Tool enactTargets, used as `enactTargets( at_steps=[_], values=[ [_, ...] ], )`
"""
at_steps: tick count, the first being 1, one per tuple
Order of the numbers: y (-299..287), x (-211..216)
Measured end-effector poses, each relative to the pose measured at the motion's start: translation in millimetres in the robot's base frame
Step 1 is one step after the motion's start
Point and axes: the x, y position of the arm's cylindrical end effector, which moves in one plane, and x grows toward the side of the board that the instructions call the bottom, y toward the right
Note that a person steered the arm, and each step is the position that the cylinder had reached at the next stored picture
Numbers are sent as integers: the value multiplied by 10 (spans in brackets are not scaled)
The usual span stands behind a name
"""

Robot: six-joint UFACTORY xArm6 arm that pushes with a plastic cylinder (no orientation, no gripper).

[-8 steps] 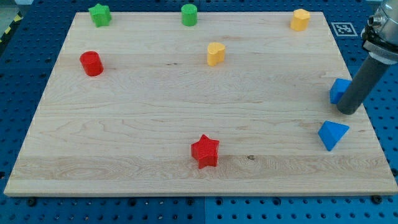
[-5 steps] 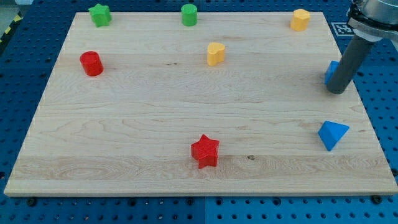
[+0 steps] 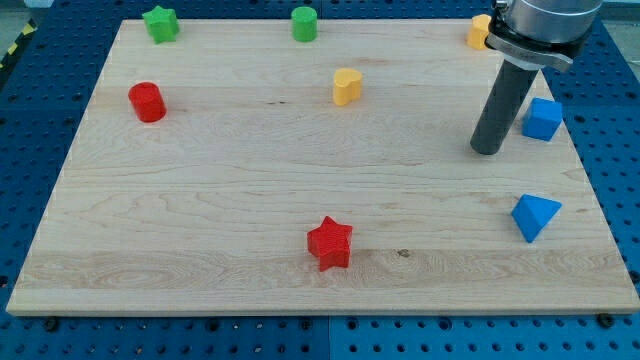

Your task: Point at the blue triangle

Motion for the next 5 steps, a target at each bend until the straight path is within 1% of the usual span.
enactTargets(
  at_steps=[2,3,4,5],
  values=[
    [63,36],
    [216,155],
    [569,349],
    [875,649]
  ],
)
